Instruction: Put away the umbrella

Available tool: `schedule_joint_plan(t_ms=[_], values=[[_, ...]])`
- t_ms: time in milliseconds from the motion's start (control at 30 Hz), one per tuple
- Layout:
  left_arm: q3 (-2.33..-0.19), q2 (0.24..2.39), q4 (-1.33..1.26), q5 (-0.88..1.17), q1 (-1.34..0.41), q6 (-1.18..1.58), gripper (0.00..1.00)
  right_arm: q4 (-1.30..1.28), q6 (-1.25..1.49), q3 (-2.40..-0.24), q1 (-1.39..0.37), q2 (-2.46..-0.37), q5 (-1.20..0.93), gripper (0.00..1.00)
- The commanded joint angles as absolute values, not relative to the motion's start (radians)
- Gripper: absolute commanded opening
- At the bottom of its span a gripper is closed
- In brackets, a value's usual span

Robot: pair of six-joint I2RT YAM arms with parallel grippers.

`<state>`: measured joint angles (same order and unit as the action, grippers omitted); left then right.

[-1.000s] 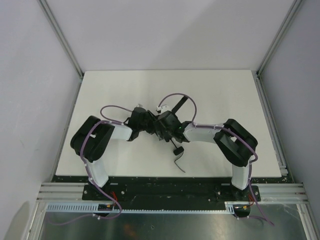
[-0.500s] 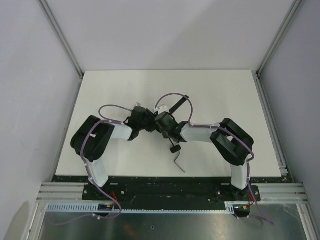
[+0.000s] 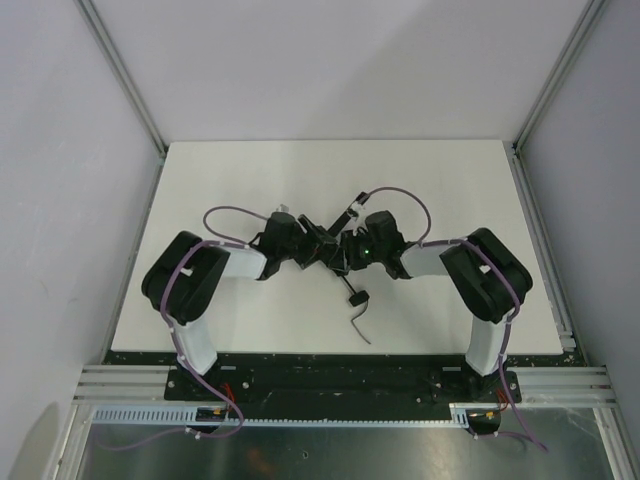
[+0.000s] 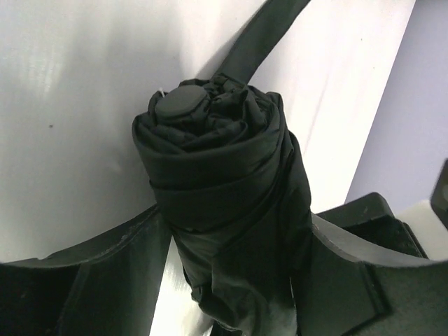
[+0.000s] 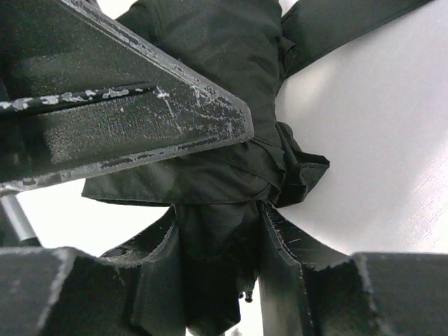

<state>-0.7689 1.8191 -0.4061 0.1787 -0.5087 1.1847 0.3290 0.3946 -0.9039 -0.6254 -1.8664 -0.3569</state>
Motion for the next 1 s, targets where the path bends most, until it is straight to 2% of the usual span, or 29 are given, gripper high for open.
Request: schedule_joint_plan(t_ms=[0,233,333,433,500,533,600,700,767,800,867,967], values=[[-0.725,1.921,-0.091,0.162,-0.524,1.095,0.7,0.513,0.579,-0.831,-0.578,-1.906,-0.642,0.0],[-0.74,1.944,-0.092,0.156,-0.526,1.081,0.64,0.769,0.773,-0.796,-0.535,-1.99,-0.808,0.0],[-0.745,1.946,-0.103,0.159,-0.53,1.074,0.5,0.847,0.834,-0.791,-0.531,-2.02,-0.852,0.0],[-0.745,1.939,-0.111,0.151,-0.537,1.068,0.3,0.85,0.839,-0.79,-0.529,-2.027,-0.851,0.0],[-0.74,1.935,-0.118,0.147,-0.541,1.068,0.2,0.815,0.818,-0.79,-0.529,-2.017,-0.829,0.0],[-0.738,1.935,-0.121,0.146,-0.542,1.068,0.15,0.776,0.793,-0.792,-0.529,-2.001,-0.806,0.04],[-0.732,1.933,-0.126,0.145,-0.544,1.069,0.08,0.646,0.717,-0.803,-0.529,-1.96,-0.743,0.2],[-0.72,1.927,-0.135,0.142,-0.547,1.074,0.02,0.443,0.6,-0.819,-0.53,-1.879,-0.622,0.49],[-0.714,1.921,-0.137,0.144,-0.547,1.079,0.0,0.335,0.521,-0.825,-0.535,-1.814,-0.532,0.74],[-0.711,1.917,-0.138,0.146,-0.547,1.083,0.0,0.294,0.489,-0.826,-0.541,-1.779,-0.485,0.82],[-0.705,1.908,-0.134,0.148,-0.549,1.1,0.0,0.228,0.428,-0.827,-0.565,-1.714,-0.375,0.91],[-0.711,1.904,-0.096,0.154,-0.549,1.136,0.0,0.171,0.357,-0.842,-0.622,-1.648,-0.19,0.96]])
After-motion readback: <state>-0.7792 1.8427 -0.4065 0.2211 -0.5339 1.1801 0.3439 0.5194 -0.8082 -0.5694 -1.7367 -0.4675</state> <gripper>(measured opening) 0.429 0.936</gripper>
